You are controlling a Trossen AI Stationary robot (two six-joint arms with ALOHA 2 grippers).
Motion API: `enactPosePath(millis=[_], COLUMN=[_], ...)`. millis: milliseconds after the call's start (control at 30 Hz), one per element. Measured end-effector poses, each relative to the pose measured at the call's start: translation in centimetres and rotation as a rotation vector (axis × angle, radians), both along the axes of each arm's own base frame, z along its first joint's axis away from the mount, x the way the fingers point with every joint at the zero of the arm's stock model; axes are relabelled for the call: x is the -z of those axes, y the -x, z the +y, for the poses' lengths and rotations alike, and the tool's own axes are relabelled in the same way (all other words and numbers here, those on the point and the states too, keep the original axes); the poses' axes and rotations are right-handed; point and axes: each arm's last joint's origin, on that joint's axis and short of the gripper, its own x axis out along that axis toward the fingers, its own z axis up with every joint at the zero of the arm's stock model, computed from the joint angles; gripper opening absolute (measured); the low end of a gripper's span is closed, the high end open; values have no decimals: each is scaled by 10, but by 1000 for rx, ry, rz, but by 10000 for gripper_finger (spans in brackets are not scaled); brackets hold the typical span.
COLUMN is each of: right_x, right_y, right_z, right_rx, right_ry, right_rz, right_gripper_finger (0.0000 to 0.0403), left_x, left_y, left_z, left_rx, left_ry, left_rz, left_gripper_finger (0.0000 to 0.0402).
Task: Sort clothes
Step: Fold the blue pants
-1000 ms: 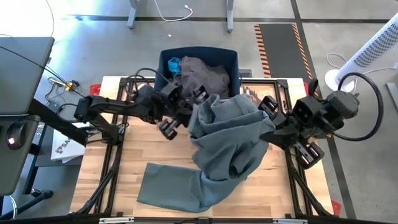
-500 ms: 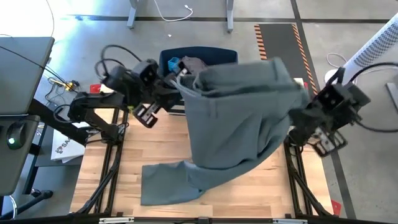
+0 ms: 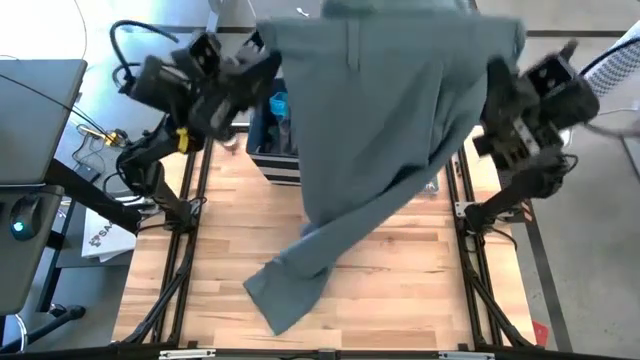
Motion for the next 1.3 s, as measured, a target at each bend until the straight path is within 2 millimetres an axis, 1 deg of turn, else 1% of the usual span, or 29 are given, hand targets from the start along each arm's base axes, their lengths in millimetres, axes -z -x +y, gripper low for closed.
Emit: enactPosePath(millis=[33, 67, 100, 133, 167, 233, 267, 367, 433, 567, 633, 767, 833, 900, 1033, 1100, 1167, 1233, 1300], right_x=[-5, -10, -14, -17, -16, -10, -7, -8, -8, 2, 5, 7, 6, 3, 0, 1, 1, 0, -1], right_y=[-4, -8, -12, -18, -28, -36, -41, -44, -49, -66, -70, -68, -65, -56, -45, -47, -48, -50, -50], right_z=[-5, -11, -16, -20, -23, -31, -35, -42, -38, -15, -2, 27, 37, 42, 48, 49, 43, 31, 17], right_rx=[12, 25, 35, 35, 30, -16, -59, -126, -163, -274, -292, -305, -278, -234, -184, -142, -65, 30, 108], right_ry=[-7, -8, -2, 2, 11, 20, 27, 51, 71, 158, 180, 226, 263, 273, 317, 316, 273, 245, 233], right_rz=[8, 16, 35, 49, 55, -41, -51, -48, -49, -42, -31, -33, -4, 5, 17, 47, 84, 114, 130], right_gripper_finger=[5, 5, 5, 5, 5, 5, 5, 5, 5, 5, 5, 5, 5, 5, 5, 5, 5, 5, 5], left_x=[-1, -4, -5, -6, -8, -10, -11, -12, -11, -13, -13, -11, -11, -11, -10, -10, -13, -17, -18], left_y=[-2, 1, -1, 1, 3, 5, 8, 10, 10, 15, 17, 17, 19, 23, 24, 26, 32, 37, 38], left_z=[6, 11, 15, 17, 17, 17, 16, 12, 6, -12, -23, -48, -58, -64, -70, -70, -64, -50, -35], left_rx=[4, 6, 6, 18, 35, 59, 62, 76, 112, 235, 287, 351, 335, 297, 301, 280, 210, 121, 52], left_ry=[16, 16, 17, 14, 9, -19, -37, -71, -106, -195, -227, -271, -299, -296, -311, -323, -284, -249, -230], left_rz=[-23, -43, -74, -143, -199, -249, -272, -279, -286, -299, -306, -292, -253, -201, -151, -140, -117, -113, -109], left_gripper_finger=[0, 0, 0, 0, 0, 0, 0, 0, 0, 0, 0, 0, 0, 0, 0, 0, 0, 0, 0])
